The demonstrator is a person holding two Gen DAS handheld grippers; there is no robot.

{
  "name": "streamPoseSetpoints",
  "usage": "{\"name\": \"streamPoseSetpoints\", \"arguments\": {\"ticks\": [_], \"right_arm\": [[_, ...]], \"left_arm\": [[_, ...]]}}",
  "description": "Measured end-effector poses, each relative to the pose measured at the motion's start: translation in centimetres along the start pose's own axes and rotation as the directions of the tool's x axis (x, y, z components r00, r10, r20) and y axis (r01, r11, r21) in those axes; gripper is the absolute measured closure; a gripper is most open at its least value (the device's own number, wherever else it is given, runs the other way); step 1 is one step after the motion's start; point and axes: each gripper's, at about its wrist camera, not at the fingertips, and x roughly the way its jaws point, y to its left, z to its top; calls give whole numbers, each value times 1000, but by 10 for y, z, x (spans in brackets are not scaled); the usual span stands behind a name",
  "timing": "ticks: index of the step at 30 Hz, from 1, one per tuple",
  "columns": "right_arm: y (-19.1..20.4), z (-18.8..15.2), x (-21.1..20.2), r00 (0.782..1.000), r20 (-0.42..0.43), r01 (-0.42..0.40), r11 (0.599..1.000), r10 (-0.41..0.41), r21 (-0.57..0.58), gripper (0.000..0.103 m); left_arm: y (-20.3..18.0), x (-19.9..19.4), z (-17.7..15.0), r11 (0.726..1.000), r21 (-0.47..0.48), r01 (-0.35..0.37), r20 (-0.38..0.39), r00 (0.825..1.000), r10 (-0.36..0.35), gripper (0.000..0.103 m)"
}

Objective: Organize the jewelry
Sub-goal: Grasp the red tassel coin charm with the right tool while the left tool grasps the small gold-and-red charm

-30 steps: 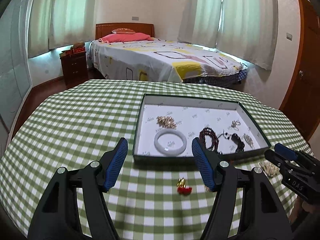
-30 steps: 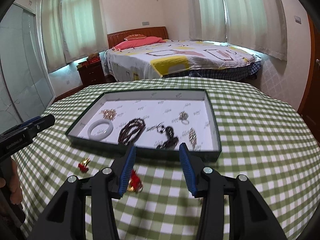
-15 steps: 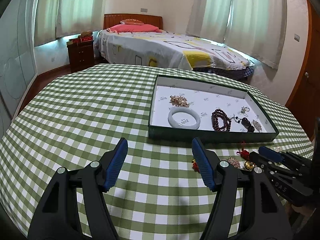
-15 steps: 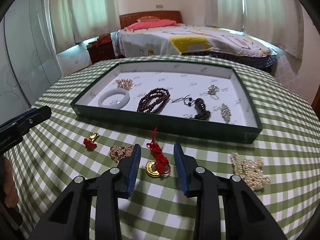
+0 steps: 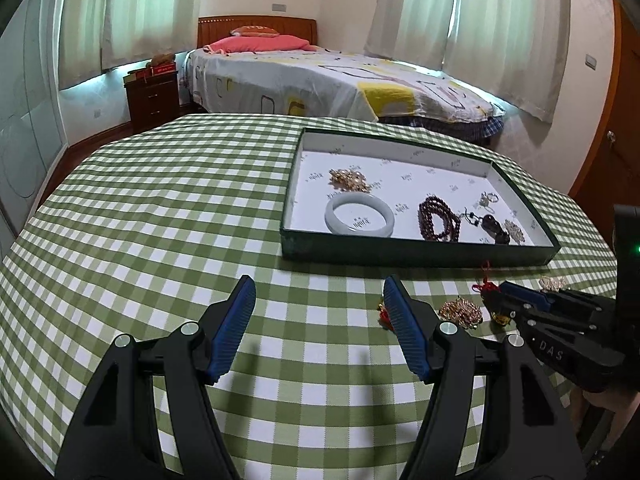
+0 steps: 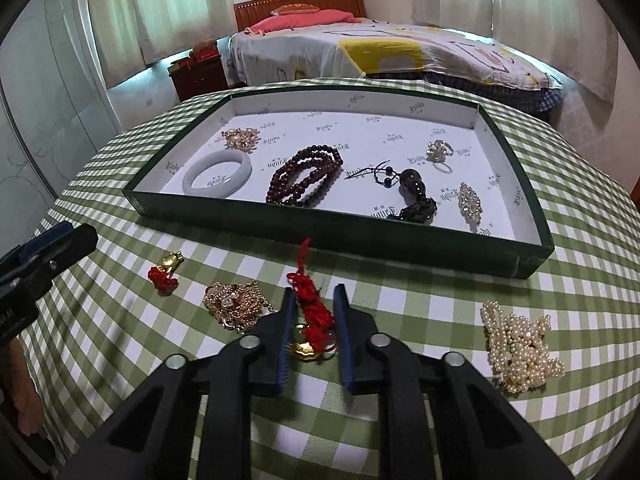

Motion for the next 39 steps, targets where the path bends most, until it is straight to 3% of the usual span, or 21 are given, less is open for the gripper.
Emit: {"name": "streamPoseSetpoints", "arguments": {"ticks": [18,26,31,39], "right_arm": [[-20,-10,-50,994,112,18,999,-21,29,91],[-30,-14,-48,993,114,11,998,-18,58,91],[-32,-15,-46,994,112,7,998,-14,67,91],[-33,-17,-44,994,105,8,998,-15,68,91]], "left_arm": [[-38,25,-5,996,79,45,-76,996,-39,41],[-45,40,-8,995,89,55,-136,990,-43,62],[-47,44,-10,993,99,69,-152,987,-54,81],[-47,43,-10,992,99,83,-131,989,-70,88]]}}
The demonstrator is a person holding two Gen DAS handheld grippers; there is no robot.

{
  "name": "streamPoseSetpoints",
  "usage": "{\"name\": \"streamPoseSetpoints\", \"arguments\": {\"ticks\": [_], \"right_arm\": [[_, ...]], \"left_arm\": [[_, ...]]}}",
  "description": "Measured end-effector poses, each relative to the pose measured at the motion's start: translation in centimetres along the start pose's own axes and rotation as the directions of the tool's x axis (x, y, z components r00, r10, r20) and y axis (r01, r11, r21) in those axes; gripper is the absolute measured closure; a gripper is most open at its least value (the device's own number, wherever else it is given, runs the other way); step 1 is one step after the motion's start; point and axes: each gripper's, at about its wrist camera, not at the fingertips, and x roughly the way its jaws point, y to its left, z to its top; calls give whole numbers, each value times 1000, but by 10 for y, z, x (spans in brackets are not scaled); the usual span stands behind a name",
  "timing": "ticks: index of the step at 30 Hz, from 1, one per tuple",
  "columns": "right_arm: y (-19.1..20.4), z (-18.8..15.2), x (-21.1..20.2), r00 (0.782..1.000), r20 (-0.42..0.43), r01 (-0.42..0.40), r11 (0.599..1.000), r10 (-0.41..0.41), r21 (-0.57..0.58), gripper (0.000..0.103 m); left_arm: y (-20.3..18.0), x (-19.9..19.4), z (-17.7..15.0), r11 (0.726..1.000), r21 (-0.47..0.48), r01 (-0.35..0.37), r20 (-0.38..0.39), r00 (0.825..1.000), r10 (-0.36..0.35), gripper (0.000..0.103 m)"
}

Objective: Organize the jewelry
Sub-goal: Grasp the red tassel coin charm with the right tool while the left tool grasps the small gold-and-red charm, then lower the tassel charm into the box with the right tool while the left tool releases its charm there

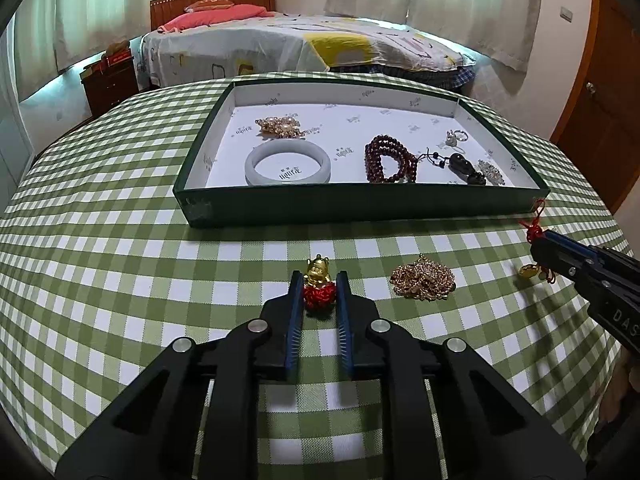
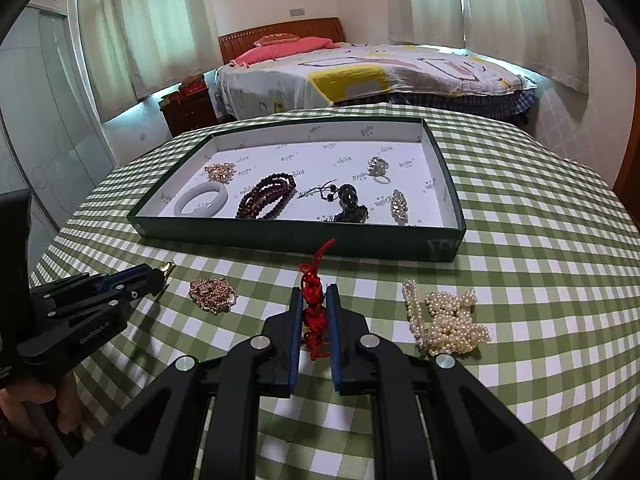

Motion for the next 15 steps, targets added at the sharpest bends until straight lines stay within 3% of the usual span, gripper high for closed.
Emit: {"name": "streamPoseSetpoints", "arguments": {"ticks": [15], "right_arm": [[8,4,-12,999,48,-2,1000,3,-21,91]], "left_arm": [[4,-32,5,1000,-5,0,85,996,0,89]]}}
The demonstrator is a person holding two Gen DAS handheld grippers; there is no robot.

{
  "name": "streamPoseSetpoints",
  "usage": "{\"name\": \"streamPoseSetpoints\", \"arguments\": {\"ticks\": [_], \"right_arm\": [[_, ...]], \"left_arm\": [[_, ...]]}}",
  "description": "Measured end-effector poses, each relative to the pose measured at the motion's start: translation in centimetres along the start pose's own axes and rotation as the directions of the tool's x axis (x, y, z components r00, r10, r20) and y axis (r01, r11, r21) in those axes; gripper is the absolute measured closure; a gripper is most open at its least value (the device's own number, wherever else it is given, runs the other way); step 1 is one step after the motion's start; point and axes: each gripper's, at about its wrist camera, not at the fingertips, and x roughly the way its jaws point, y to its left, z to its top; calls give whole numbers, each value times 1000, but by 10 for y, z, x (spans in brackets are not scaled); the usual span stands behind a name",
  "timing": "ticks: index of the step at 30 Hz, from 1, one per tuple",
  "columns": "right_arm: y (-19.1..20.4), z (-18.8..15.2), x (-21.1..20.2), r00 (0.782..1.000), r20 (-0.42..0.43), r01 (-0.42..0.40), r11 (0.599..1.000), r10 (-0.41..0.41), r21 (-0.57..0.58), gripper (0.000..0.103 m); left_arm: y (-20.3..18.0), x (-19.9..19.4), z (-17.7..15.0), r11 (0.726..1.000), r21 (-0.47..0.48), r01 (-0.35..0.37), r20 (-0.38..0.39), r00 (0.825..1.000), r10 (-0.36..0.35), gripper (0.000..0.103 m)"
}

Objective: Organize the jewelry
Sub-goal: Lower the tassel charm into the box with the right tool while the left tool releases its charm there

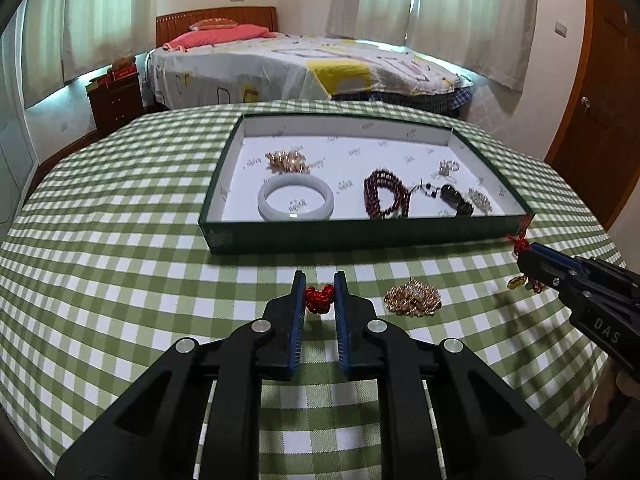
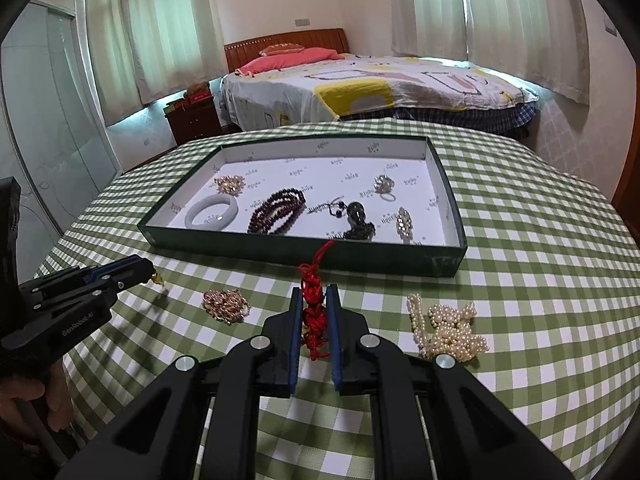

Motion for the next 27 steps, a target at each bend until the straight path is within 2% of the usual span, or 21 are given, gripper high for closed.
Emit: {"name": "streamPoseSetpoints", "arguments": {"ticks": [14,27], "right_arm": [[10,15,-24,998,68,-15,1000,15,-9,91],[16,64,-35,983,181,-4,999,14,-54,91]], "left_arm": [[-5,-39,22,1000,5,21,104,994,-21,89],[-13,-51,70,999,26,34,206,978,-39,89]]}}
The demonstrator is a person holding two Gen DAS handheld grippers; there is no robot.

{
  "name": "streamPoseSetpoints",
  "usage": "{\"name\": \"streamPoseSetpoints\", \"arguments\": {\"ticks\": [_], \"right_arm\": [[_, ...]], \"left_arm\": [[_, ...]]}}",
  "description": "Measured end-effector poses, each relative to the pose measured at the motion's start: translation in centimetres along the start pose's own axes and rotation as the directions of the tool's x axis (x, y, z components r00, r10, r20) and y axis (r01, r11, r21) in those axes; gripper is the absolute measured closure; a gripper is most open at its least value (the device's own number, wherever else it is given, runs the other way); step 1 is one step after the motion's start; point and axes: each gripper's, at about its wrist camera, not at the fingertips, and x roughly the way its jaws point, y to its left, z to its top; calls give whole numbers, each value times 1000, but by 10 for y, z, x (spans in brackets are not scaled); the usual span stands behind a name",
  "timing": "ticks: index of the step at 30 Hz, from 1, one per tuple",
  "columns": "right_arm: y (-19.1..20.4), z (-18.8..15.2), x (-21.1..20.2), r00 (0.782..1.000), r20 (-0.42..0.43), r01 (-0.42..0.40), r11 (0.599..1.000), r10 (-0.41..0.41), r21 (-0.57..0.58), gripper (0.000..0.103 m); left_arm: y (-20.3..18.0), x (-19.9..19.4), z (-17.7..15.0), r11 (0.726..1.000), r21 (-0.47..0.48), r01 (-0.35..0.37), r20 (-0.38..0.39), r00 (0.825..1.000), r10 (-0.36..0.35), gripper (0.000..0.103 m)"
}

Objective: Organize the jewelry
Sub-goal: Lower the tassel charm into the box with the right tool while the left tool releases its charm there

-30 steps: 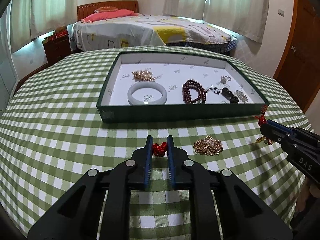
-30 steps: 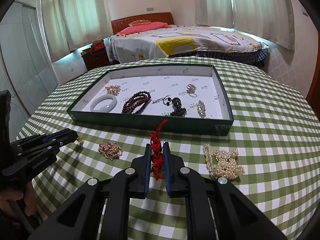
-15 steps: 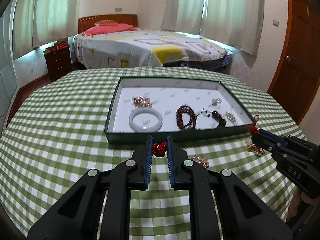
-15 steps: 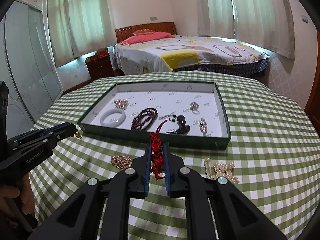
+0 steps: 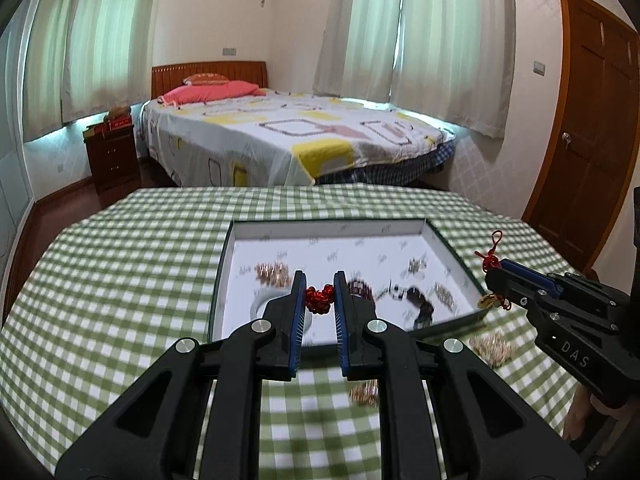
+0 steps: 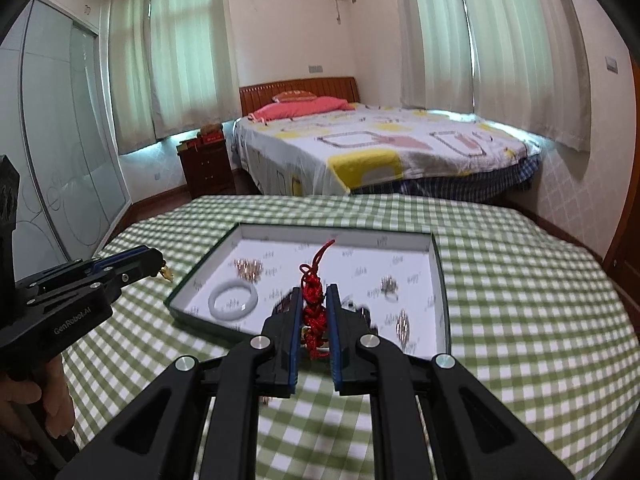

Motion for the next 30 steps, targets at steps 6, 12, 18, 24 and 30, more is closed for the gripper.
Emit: {"name": "streamPoseSetpoints", "arguments": {"ticks": [6,12,18,24,30], "right_arm": [[-1,22,14,999,42,4,1000,-3,-16,91],[-3,45,27,996,90,12,1000,-10,-25,91],[-17,50,66,998,57,30,1000,-30,5,91],[-29,29,120,997,-66,50,998,-48,31,91],[-32,15,156,984,-172,52,998,-45,33,91]], "left_arm": [[-4,14,21,1000,10,-4,42,999,3,89],[-10,33,49,1000,22,-7,97,995,5,89],[-19,78,55,998,48,-48,79,996,44,89],[-16,133,35,997,28,-70,-37,997,71,89],[-12,180,20,997,22,-79,-149,985,81,89]]}}
